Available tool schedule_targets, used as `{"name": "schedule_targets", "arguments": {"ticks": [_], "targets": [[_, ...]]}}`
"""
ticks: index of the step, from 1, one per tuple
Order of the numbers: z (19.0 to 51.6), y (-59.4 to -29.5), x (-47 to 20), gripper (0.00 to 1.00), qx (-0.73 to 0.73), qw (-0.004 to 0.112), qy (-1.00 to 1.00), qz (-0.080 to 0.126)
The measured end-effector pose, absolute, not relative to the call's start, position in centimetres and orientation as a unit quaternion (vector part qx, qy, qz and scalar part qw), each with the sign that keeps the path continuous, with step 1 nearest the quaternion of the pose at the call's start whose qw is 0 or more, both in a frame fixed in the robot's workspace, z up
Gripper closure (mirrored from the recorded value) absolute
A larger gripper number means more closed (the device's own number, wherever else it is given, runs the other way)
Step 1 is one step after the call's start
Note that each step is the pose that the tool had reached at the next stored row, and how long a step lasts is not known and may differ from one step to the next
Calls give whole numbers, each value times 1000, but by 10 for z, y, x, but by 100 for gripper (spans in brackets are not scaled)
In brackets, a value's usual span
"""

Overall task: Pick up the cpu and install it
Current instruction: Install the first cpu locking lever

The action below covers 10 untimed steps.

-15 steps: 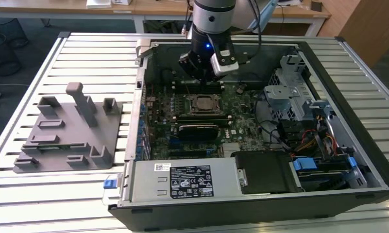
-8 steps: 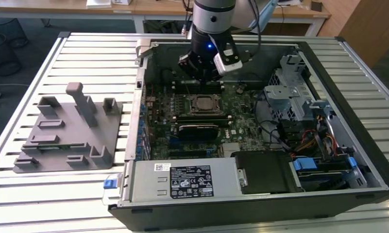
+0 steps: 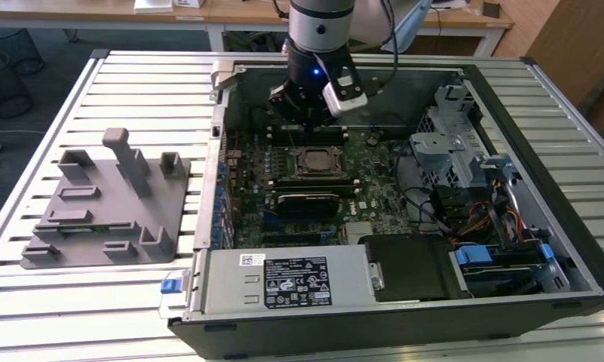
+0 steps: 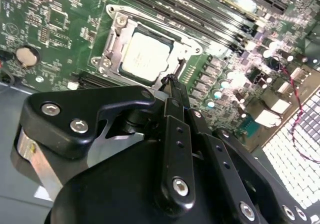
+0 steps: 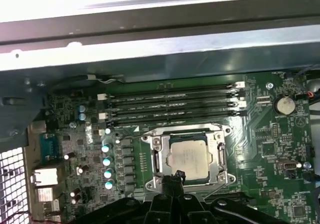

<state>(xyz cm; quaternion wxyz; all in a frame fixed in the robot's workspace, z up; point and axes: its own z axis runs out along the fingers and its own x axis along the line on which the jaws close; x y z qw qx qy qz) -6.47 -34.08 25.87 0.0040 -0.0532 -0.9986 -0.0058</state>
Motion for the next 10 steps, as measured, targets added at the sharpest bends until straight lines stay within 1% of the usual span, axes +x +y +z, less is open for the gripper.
{"name": "schedule_targets", "arguments": {"ticks": [10], "targets": [[258, -341, -71, 89, -11, 3, -1000, -6]]}}
